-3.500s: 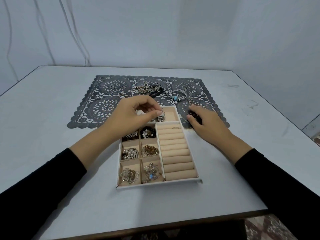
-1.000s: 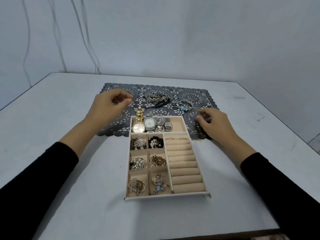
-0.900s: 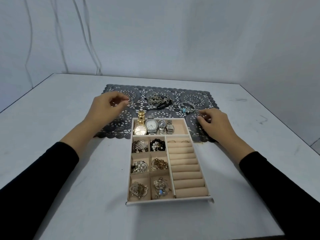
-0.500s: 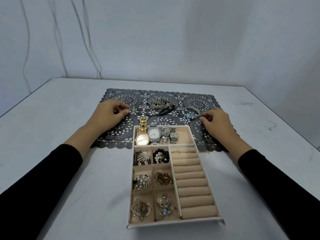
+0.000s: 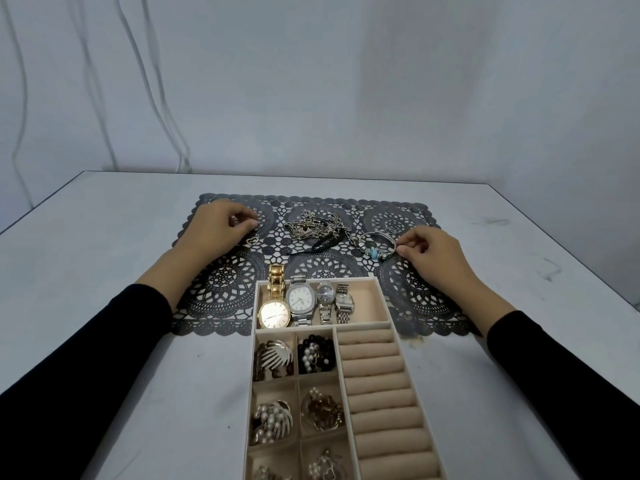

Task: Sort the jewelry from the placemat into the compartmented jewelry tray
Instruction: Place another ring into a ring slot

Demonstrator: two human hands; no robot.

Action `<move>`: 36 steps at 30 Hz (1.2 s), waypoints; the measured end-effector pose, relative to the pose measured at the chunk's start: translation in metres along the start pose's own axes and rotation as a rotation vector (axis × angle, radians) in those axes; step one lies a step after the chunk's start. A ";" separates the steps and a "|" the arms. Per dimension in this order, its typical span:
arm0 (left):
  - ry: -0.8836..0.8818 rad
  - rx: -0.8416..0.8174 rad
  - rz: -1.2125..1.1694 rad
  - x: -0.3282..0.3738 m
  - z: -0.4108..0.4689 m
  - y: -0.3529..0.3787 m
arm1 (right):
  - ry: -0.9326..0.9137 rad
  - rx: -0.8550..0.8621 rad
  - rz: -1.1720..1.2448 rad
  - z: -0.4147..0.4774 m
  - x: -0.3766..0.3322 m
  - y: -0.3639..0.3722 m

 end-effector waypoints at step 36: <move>-0.041 0.324 -0.470 0.032 -0.031 -0.029 | 0.197 -0.088 0.805 -0.028 0.001 -0.023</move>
Point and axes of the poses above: each hand's wrist, its own z-axis towards the middle knuckle, its own y-axis out of the palm, x = y × z, the point moved 5 cm from there along z, towards the middle knuckle, and after that the axes turned 9 degrees about y, right-handed, at the moved point
